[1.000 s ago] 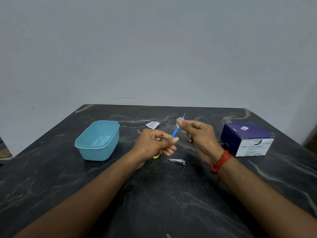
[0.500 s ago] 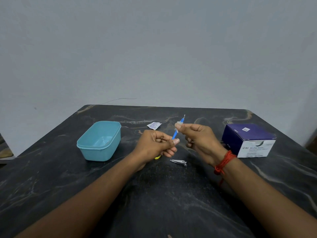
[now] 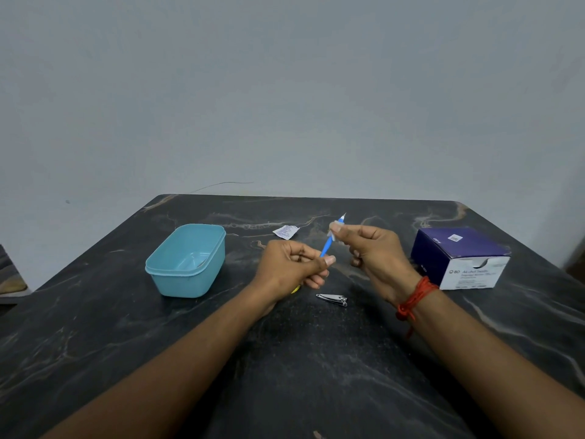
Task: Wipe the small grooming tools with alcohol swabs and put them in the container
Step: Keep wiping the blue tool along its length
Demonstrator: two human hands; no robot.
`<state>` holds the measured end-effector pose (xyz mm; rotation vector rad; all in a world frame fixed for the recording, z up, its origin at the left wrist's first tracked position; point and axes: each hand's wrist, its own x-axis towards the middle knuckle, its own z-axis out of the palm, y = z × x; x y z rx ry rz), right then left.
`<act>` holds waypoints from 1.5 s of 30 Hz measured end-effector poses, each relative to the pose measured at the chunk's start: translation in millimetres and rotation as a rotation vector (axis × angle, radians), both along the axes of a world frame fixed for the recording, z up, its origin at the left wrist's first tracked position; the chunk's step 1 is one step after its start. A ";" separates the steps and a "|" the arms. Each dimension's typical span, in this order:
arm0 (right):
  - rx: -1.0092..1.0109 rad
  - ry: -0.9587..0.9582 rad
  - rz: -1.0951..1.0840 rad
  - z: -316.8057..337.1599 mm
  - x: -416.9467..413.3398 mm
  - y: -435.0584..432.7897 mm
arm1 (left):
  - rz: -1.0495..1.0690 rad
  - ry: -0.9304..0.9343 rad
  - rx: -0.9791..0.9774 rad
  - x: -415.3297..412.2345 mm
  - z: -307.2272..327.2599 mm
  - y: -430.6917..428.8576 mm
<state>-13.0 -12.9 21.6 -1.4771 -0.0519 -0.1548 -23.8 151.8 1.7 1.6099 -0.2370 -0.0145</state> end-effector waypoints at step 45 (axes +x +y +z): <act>0.083 -0.030 0.124 3.2 3.4 -7.7 | -0.242 0.079 -0.101 2.1 -0.6 6.0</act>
